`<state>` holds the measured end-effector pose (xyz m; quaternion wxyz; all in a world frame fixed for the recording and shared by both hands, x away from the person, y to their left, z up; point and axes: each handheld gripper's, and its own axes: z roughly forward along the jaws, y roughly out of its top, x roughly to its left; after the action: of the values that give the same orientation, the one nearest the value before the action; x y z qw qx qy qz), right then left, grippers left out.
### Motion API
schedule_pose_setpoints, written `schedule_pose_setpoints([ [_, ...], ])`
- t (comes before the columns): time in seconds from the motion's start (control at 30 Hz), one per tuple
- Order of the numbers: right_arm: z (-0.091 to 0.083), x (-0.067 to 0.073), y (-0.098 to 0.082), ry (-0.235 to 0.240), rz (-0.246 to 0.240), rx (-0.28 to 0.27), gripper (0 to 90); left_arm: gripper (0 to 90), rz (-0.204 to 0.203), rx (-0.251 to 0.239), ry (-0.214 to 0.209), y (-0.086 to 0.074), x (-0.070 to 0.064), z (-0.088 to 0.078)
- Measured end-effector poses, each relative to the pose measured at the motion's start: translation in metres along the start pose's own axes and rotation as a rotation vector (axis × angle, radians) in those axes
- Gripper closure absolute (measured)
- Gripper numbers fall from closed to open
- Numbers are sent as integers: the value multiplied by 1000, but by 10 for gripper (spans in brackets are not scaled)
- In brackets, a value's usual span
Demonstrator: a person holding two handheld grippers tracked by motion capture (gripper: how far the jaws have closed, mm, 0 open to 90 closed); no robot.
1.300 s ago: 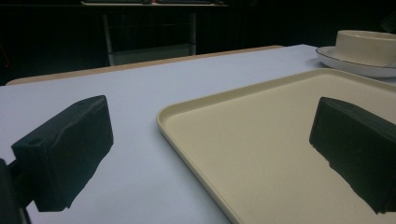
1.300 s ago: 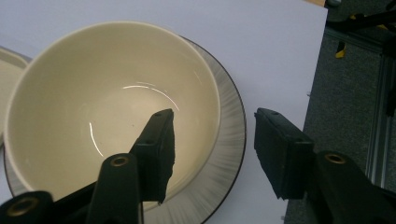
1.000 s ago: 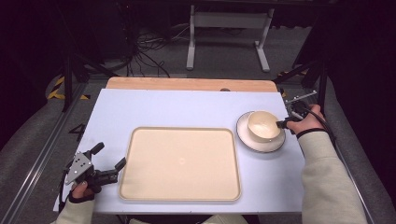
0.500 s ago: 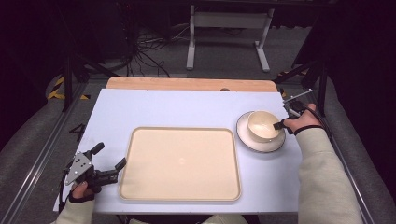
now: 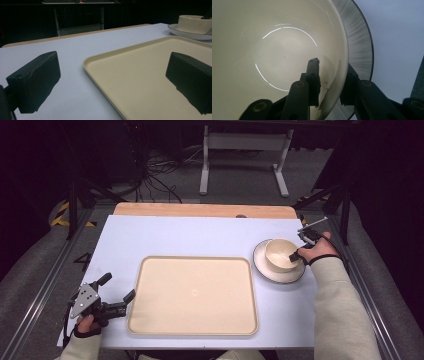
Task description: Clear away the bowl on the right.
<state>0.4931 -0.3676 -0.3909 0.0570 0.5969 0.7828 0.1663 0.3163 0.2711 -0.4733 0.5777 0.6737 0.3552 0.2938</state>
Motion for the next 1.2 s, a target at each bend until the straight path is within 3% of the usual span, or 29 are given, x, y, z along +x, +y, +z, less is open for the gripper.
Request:
schedule_pose_setpoints([
  [0.37, 1, 0, 0, 4, 128, -14, 831, 1, 5, 3, 0, 0, 0, 0],
  [0.73, -8, 3, 1, 1, 174, -23, 844, 1, 7, 3, 1, 0, 0, 0],
  [0.87, -15, 5, 2, -46, 169, -18, 843, 1, 7, 4, 1, 0, 0, 0],
  [1.2, -30, 10, 2, -33, 162, -24, 840, 1, 8, 5, 2, 0, 0, 1],
])
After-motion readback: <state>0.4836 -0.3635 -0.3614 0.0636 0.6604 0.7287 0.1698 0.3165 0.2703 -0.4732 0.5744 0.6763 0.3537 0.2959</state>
